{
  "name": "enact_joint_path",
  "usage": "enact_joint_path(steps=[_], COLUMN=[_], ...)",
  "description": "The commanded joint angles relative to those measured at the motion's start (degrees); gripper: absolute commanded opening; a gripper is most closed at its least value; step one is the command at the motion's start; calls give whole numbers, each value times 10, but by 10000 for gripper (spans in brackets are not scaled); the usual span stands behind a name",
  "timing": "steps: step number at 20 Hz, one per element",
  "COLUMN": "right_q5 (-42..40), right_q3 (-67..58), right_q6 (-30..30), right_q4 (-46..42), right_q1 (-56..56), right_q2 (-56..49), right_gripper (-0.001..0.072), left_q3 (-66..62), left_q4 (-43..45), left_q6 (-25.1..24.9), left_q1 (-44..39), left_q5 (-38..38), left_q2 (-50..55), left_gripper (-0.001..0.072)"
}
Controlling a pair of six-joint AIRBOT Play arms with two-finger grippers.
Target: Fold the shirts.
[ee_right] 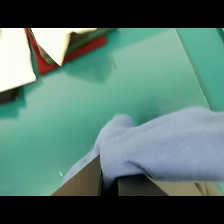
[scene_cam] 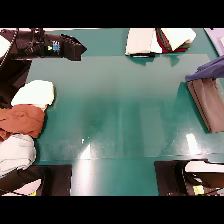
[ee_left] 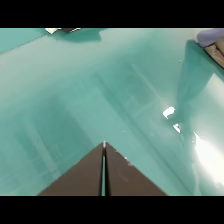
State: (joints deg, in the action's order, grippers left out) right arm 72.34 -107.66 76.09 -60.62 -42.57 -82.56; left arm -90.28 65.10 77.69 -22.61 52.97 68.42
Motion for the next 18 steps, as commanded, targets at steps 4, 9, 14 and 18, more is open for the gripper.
enact_joint_path(steps=[4,9,14,18], right_q5=[96,80,94,115], right_q3=[33,179,293,345], right_q6=[-1,-1,0,0], right_q4=[-141,-251,-265,-265], right_q1=[-25,-25,-47,-91], right_q2=[21,82,120,134], right_gripper=[17,17,21,431], left_q3=[0,0,0,0], left_q4=[0,0,1,1], left_q6=[-2,-2,-2,-2], left_q1=[0,0,0,0], left_q5=[4,11,11,11], left_q2=[0,0,0,0], left_gripper=[23,23,23,23])
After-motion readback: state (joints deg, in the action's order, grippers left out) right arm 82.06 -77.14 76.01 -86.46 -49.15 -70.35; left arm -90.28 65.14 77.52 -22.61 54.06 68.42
